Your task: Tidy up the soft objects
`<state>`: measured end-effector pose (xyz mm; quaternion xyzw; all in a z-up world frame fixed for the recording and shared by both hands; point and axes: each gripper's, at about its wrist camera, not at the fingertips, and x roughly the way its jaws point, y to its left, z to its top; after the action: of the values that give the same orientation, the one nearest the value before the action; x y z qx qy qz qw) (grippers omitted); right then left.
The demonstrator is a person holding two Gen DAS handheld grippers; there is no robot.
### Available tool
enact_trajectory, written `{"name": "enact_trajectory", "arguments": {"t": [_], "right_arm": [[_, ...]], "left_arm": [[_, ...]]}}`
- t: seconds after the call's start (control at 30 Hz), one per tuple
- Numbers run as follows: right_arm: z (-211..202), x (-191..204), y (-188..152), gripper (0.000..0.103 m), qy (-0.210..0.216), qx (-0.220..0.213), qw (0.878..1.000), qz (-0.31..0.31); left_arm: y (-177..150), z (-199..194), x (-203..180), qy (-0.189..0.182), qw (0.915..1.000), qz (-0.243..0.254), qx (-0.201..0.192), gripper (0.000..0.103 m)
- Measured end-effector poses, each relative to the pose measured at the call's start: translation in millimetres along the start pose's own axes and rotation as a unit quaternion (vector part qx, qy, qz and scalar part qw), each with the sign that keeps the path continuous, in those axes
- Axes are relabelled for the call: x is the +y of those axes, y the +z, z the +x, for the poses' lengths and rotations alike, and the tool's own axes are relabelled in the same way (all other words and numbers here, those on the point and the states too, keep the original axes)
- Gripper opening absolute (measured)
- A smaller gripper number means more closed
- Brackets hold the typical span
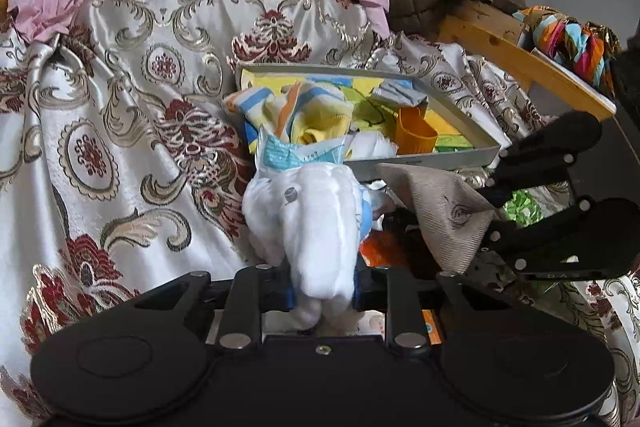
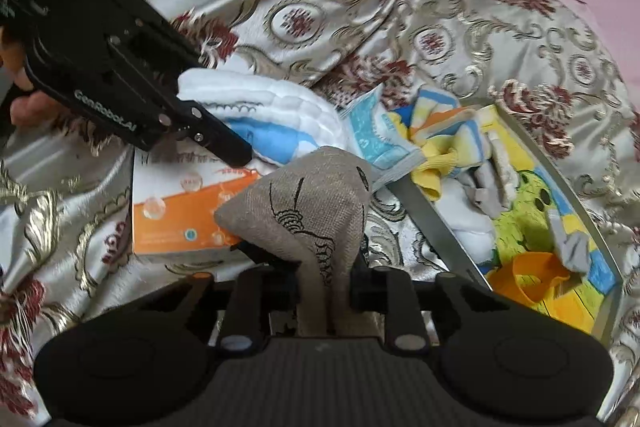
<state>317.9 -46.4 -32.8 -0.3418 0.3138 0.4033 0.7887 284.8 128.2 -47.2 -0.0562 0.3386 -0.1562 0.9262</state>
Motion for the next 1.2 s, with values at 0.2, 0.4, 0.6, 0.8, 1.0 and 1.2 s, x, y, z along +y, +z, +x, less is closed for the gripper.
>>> {"name": "enact_trajectory", "arguments": {"t": [0.2,0.4,0.6,0.8,1.0,1.2], "right_arm": [[-21,4,-9,0.02,-0.014,-0.032,0.997,0.07],[-46,-6,-22,0.021,0.012,-0.063,0.982,0.176],[-60,-26,-39,0.022,0.037,-0.074,0.963,0.257],[-55,-39,-58,0.024,0.036,-0.059,0.95,0.305],[-57,-49,-70,0.025,0.051,-0.058,0.935,0.346],[-73,-55,-77,0.025,0.052,-0.038,0.932,0.357]], "left_arm": [[3,-15,-6,-0.021,0.9991,0.01,-0.037,0.024],[3,-23,-14,-0.038,0.9979,0.011,-0.052,0.024],[1,-21,-16,-0.039,0.9982,0.014,-0.044,0.024],[2,-21,-15,-0.043,0.9981,0.011,-0.044,0.024],[1,-20,-17,-0.051,0.9977,0.005,-0.044,0.024],[-1,-20,-25,-0.059,0.9972,0.016,-0.044,0.024]]}}
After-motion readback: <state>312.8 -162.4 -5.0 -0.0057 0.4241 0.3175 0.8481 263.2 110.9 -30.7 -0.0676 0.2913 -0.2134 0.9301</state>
